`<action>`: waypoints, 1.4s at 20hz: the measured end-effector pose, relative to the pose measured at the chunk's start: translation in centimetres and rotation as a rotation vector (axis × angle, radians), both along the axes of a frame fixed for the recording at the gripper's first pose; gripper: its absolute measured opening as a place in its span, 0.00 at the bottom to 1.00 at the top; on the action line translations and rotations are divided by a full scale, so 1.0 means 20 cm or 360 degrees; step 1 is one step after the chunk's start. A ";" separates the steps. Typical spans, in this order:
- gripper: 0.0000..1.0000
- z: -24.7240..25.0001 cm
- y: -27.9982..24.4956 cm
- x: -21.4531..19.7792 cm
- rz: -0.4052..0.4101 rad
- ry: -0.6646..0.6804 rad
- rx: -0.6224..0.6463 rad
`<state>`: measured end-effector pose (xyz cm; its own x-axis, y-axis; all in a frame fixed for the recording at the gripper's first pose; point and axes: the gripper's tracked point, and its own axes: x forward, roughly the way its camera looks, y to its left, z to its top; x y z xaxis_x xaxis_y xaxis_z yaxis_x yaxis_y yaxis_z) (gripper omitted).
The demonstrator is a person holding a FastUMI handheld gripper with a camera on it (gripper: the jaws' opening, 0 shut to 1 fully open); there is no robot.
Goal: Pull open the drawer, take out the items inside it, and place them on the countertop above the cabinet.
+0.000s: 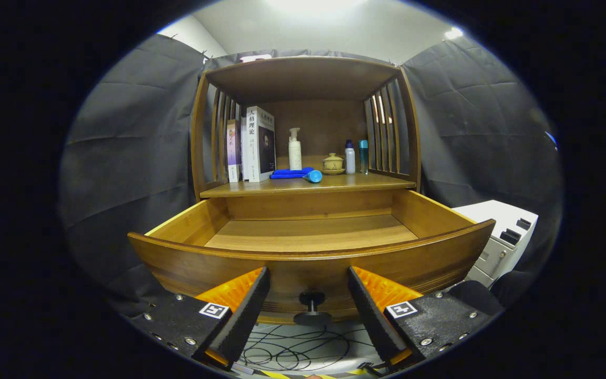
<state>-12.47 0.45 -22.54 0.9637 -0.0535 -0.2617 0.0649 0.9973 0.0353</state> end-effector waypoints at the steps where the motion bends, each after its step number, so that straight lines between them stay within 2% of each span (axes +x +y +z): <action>1: 0.93 0.00 0.00 0.01 0.0005 -0.0004 -0.0002; 7: 0.96 -0.04 0.02 0.08 0.0077 0.0007 -0.0084; 14: 0.95 -0.03 0.01 0.20 0.0096 0.0000 -0.0094; 28: 0.95 -0.03 0.01 0.68 0.0077 -0.0054 -0.0070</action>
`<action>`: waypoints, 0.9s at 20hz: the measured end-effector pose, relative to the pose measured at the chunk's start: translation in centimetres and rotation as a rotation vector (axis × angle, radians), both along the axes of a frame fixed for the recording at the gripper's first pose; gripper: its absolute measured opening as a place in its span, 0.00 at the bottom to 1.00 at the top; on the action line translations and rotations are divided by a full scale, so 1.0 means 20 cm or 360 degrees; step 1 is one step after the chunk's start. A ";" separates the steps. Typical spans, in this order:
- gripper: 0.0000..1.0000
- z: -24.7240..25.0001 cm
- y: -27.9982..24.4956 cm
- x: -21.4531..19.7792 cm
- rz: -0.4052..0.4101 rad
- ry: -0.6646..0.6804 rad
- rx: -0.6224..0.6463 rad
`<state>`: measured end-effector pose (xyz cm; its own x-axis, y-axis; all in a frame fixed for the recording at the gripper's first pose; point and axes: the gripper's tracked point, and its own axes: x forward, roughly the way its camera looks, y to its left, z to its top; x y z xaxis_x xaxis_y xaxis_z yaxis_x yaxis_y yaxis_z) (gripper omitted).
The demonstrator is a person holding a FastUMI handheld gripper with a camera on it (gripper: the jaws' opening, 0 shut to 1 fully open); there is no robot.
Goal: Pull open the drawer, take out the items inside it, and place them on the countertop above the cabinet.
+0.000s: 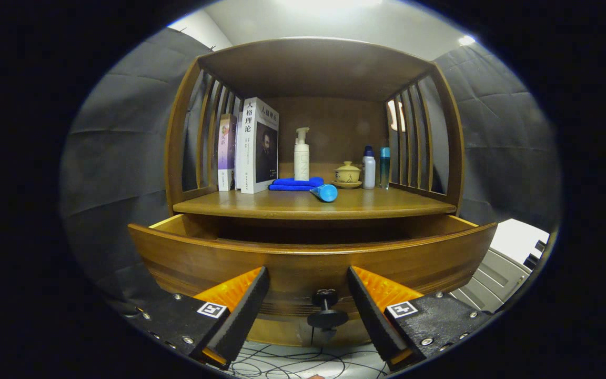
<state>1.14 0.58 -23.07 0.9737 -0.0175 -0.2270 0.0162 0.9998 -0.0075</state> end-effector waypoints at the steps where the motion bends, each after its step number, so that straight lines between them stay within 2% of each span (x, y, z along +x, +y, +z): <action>1: 0.95 -0.01 0.00 0.04 -0.0001 -0.0002 0.0003; 10: 0.95 -0.05 -0.01 0.32 0.0021 -0.0013 -0.0110; 18: 0.94 -0.07 -0.02 0.42 0.0019 0.0002 -0.0153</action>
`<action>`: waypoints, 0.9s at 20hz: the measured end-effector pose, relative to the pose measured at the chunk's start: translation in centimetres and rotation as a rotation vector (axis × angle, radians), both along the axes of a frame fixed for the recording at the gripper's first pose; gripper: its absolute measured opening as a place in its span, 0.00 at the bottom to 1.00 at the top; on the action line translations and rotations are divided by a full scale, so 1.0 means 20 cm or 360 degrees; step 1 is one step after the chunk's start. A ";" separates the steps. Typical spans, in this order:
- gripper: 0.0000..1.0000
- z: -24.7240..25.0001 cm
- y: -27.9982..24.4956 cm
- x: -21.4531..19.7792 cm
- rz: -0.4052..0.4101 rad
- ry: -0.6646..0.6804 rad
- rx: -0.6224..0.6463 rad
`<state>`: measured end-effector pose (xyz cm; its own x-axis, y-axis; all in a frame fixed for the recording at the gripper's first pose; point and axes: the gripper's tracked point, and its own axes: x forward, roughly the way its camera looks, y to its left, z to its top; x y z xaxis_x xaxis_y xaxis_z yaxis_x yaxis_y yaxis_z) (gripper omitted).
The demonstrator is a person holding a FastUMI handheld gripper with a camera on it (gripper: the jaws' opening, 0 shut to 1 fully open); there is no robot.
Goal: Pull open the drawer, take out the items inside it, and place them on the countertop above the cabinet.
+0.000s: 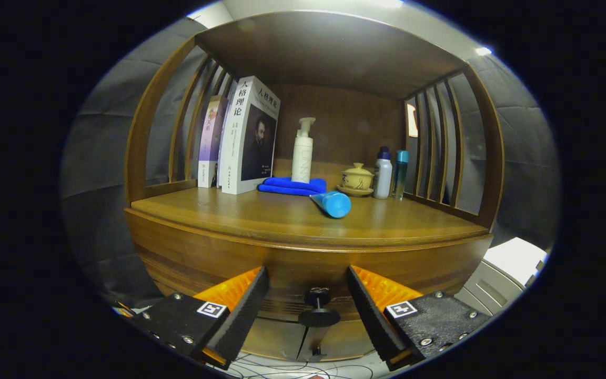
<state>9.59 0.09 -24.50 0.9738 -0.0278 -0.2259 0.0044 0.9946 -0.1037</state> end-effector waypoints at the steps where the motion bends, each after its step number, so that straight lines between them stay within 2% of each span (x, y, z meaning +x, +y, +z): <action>1: 0.94 0.01 0.00 -0.01 0.0025 0.0004 -0.0021; 2: 0.94 0.02 0.01 -0.02 0.0063 0.0018 -0.0040; 4: 0.95 0.15 -0.02 -0.02 0.0095 -0.0084 -0.0030; 11: 0.94 0.82 -0.17 -0.20 0.0133 -0.0241 0.0165; 14: 0.94 1.02 -0.26 -0.31 0.0098 -0.0255 0.0103; 18: 0.94 1.13 -0.26 -0.48 0.0081 -0.0206 -0.0012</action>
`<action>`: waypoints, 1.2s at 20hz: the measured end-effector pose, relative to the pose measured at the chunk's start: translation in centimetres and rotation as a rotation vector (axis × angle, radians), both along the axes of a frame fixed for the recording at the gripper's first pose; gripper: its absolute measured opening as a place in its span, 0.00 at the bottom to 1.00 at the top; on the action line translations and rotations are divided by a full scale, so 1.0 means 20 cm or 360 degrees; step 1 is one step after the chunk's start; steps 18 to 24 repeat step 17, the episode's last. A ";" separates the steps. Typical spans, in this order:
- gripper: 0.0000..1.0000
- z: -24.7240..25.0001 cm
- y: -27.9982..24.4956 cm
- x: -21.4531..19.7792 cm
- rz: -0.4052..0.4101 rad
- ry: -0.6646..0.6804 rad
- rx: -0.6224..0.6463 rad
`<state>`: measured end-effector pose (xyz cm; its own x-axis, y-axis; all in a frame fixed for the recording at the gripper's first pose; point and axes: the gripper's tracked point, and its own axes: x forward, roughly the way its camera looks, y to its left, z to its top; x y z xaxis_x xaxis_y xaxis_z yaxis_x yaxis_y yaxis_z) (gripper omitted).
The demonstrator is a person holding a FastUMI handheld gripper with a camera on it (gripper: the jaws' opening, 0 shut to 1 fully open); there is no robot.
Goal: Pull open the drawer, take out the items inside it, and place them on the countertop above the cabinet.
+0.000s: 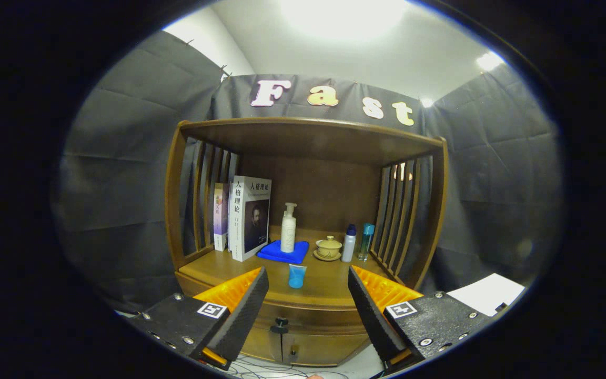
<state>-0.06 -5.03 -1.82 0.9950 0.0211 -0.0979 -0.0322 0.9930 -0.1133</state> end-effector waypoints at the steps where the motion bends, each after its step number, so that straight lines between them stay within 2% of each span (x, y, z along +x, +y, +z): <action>1: 0.94 0.01 0.02 -0.04 0.0004 0.0012 -0.0001; 4: 0.94 -0.01 0.02 -0.16 -0.0034 0.0095 0.0034; 8: 0.94 0.09 0.04 -0.24 -0.0017 0.0044 0.0182; 10: 0.94 0.15 0.01 -0.25 -0.0007 -0.0001 0.0158; 14: 0.94 0.25 -0.13 -0.29 -0.0131 -0.0084 0.0050; 17: 0.94 0.34 -0.16 -0.33 -0.0131 -0.0172 0.0025; 24: 0.94 0.34 -0.16 -0.33 -0.0131 -0.0172 0.0025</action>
